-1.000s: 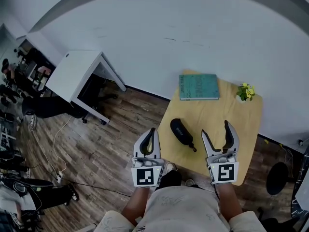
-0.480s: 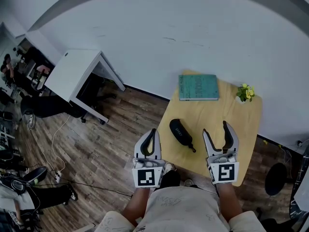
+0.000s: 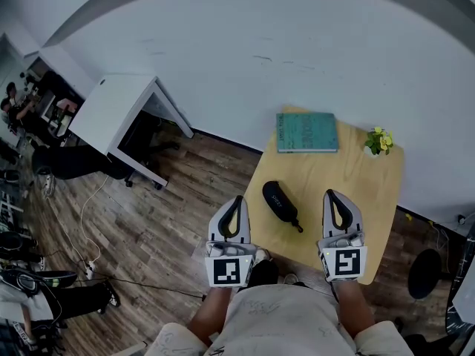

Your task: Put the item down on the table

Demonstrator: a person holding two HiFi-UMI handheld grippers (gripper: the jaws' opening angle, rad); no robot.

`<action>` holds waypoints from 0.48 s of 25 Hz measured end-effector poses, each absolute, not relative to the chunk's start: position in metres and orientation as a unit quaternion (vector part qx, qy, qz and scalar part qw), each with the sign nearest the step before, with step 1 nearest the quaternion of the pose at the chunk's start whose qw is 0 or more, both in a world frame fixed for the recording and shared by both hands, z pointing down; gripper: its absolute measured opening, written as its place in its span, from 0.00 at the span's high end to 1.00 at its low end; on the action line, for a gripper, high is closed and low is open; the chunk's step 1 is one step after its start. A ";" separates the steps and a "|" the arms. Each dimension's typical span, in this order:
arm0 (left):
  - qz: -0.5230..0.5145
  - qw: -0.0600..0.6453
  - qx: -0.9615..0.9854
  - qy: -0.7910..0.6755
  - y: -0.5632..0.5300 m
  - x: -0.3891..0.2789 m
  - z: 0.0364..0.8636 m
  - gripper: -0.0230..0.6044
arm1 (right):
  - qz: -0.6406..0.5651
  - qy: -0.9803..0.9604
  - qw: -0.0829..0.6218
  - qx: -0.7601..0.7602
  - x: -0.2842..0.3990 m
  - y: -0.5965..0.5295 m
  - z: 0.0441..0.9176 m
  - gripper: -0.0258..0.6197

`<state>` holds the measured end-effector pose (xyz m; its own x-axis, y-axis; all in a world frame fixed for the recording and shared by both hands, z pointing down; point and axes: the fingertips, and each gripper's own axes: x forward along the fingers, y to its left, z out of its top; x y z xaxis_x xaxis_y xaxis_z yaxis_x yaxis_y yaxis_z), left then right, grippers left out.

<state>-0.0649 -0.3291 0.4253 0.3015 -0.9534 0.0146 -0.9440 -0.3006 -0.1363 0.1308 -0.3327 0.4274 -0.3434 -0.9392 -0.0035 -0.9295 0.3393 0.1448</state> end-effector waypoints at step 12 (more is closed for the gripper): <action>-0.046 0.057 -0.804 0.591 -0.332 -0.069 0.424 0.95 | -0.064 -0.819 0.038 0.569 0.128 -0.338 0.422 0.94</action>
